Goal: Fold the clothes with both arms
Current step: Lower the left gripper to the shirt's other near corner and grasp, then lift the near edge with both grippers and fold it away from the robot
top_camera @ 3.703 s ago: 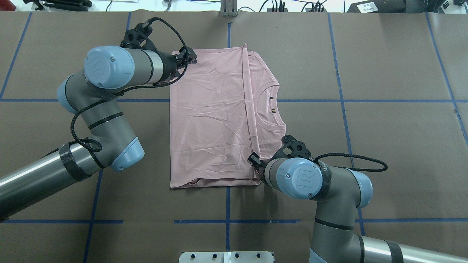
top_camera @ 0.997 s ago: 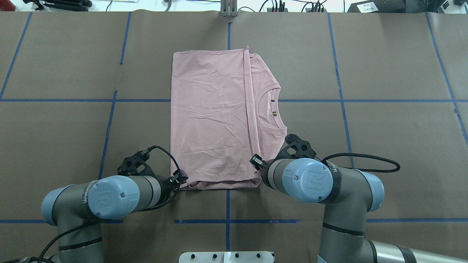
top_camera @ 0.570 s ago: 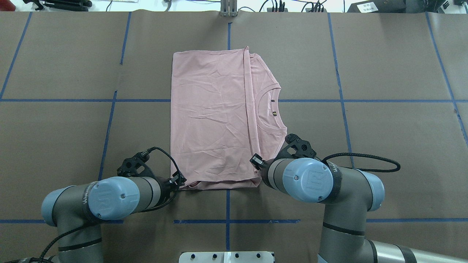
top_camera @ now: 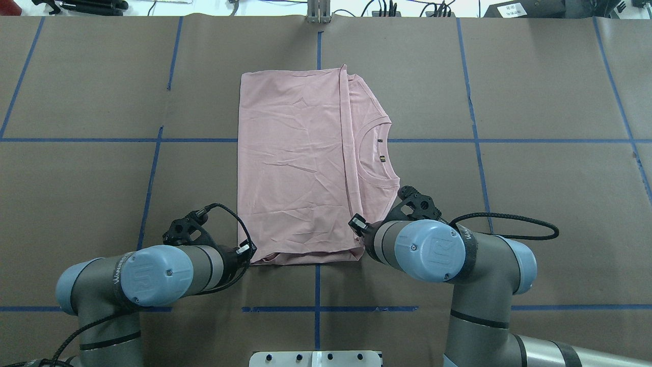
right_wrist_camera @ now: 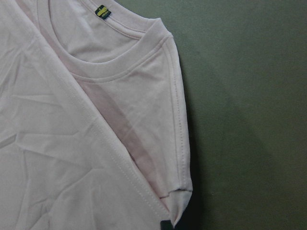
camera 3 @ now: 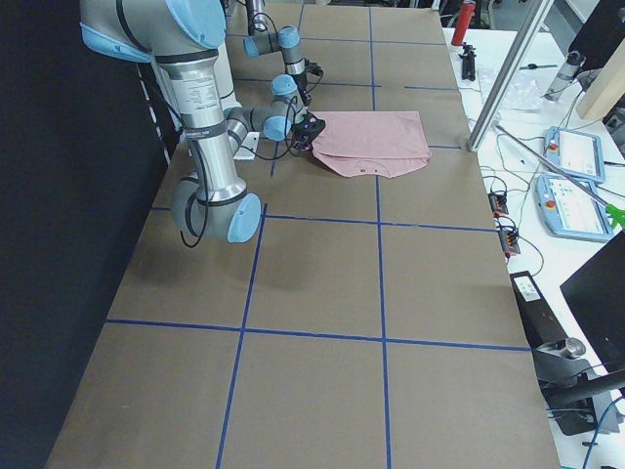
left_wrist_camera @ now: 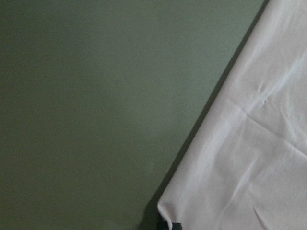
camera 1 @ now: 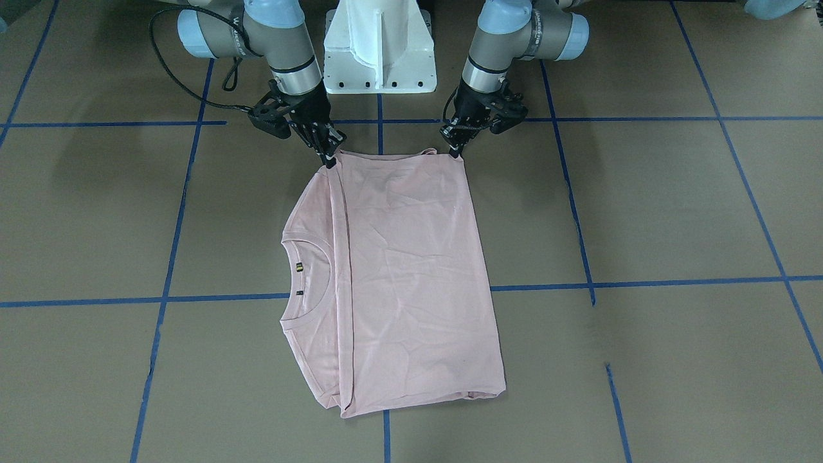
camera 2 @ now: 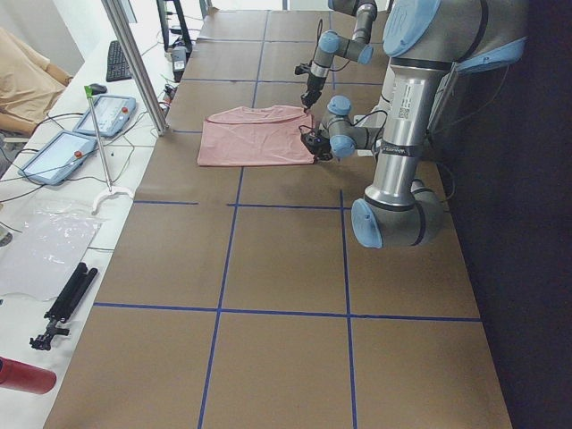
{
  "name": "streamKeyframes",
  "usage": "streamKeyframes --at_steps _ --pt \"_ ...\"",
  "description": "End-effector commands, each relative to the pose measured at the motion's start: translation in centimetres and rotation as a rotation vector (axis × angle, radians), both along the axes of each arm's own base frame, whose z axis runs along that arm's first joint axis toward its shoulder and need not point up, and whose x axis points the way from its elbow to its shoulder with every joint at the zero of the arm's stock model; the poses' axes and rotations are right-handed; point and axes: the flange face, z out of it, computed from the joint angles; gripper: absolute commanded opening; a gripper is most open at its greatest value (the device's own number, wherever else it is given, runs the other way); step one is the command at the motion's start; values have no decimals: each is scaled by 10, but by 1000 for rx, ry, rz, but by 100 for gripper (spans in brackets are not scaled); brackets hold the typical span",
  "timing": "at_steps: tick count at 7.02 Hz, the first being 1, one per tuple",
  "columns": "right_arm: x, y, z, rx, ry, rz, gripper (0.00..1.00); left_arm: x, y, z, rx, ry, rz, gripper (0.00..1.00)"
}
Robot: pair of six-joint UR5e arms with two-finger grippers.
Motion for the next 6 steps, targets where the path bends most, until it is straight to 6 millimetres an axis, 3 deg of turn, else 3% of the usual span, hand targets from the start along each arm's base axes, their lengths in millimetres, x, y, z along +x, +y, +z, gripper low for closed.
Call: streamKeyframes --at_steps 1,2,3,4,5,6 --pt "1 -1 0 0 -1 2 0 -6 -1 -8 5 17 -4 0" --pt "3 0 -2 1 -6 3 0 -26 3 -28 10 36 -7 0" --pt "22 8 -2 5 -20 0 0 -52 11 -60 14 56 -7 0" --pt "54 26 -13 13 -53 -15 0 -71 21 -84 -19 93 -20 0" --pt "81 48 -10 7 -55 -37 0 -93 36 -108 -37 112 -14 0" --pt "118 53 -33 17 -114 -31 0 -113 41 -126 -31 134 -9 0"
